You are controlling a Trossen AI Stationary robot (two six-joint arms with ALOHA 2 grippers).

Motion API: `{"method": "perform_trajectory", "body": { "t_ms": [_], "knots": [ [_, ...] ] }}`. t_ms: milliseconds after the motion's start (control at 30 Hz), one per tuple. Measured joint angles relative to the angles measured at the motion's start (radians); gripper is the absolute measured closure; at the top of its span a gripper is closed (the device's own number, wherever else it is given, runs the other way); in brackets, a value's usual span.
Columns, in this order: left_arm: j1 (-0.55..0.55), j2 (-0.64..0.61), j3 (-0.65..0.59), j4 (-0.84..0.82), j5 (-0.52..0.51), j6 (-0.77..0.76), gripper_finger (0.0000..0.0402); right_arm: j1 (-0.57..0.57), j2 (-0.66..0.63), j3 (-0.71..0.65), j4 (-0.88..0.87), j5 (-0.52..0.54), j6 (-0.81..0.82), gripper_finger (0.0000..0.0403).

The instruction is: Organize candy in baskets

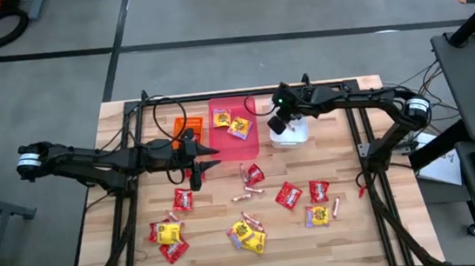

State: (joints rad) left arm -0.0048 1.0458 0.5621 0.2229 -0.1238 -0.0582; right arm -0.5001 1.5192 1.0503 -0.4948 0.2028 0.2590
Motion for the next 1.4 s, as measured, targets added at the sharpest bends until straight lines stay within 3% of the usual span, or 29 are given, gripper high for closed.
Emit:
{"method": "perform_trajectory", "body": {
  "t_ms": [333,567,1033,1400],
  "knots": [
    [0.000,0.000,0.000,-0.003,0.000,0.000,0.0267,-0.060,0.109,-0.029,0.006,-0.133,-0.010,0.0388],
    [0.000,0.000,0.000,-0.003,0.000,-0.004,0.0267,-0.059,0.167,-0.017,0.006,-0.082,-0.026,0.0394],
    [0.000,0.000,0.000,-0.004,-0.028,-0.004,0.0267,-0.059,0.121,0.010,-0.006,0.094,-0.061,0.0394],
    [0.000,0.000,0.000,-0.005,-0.035,-0.014,0.0267,-0.028,0.064,0.010,-0.012,0.082,-0.079,0.0394]
  ]
}}
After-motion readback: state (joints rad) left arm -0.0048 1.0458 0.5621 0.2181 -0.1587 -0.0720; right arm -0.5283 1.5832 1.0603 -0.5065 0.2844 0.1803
